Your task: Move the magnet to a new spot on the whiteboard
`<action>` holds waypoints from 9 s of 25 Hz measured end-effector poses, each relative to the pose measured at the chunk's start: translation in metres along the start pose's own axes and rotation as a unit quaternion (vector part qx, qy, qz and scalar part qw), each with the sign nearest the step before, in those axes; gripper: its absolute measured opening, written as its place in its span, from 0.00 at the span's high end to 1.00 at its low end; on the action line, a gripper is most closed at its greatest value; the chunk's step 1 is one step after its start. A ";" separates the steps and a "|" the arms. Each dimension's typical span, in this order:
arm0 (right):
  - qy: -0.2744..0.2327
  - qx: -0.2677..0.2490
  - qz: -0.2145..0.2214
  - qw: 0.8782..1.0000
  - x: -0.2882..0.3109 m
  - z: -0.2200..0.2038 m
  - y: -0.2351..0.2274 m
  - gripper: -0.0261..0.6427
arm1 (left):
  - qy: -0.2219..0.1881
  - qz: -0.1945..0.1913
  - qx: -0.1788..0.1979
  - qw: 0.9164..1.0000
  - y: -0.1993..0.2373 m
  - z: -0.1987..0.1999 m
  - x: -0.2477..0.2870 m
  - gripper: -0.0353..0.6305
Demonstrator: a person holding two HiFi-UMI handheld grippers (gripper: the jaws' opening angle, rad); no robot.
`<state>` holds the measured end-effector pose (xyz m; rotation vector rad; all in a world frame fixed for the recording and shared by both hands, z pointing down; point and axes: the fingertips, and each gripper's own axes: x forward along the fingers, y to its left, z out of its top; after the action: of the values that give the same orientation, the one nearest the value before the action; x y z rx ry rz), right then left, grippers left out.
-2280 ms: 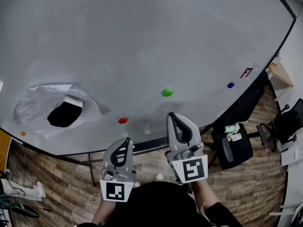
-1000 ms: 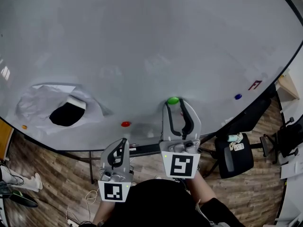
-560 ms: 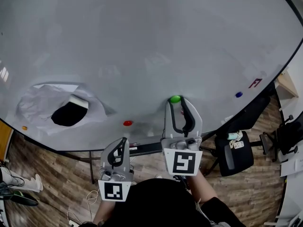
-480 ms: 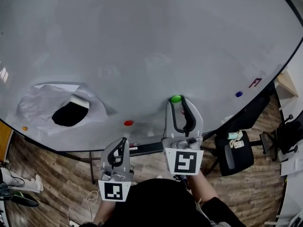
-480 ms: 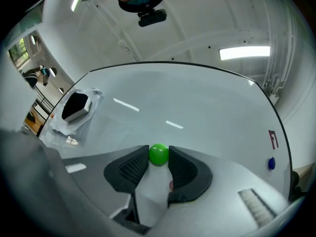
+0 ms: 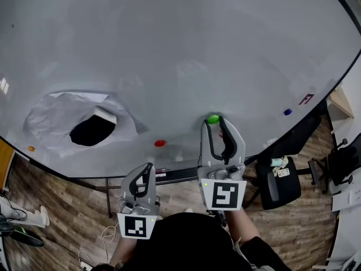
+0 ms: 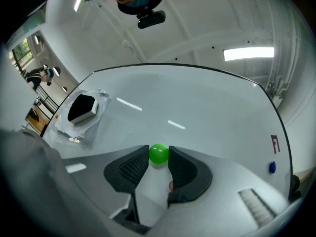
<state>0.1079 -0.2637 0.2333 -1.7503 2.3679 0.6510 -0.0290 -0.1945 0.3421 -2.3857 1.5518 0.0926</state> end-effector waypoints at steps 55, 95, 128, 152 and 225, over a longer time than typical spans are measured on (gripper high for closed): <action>0.062 0.079 0.030 0.995 -0.136 -0.003 0.094 0.77 | 0.003 -0.085 -0.013 0.996 -0.008 -0.009 -0.074 0.94; 0.099 0.100 0.028 0.990 -0.167 -0.040 0.099 0.77 | 0.005 -0.087 -0.022 0.996 -0.014 -0.012 -0.070 0.94; 0.094 0.096 0.055 0.989 -0.132 -0.057 0.027 0.77 | 0.021 -0.058 0.000 0.998 -0.045 -0.011 -0.009 0.94; 0.059 0.071 0.087 0.992 -0.065 -0.043 -0.002 0.77 | 0.028 0.016 -0.007 0.999 -0.025 -0.025 0.010 0.94; -0.011 -0.009 0.027 1.000 0.009 0.001 -0.023 0.77 | 0.049 0.055 -0.018 0.997 0.005 -0.043 -0.001 0.94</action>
<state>0.1264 -0.2766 0.2230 -1.6828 2.4090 0.6980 -0.0383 -0.2076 0.3822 -2.3627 1.7401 0.0277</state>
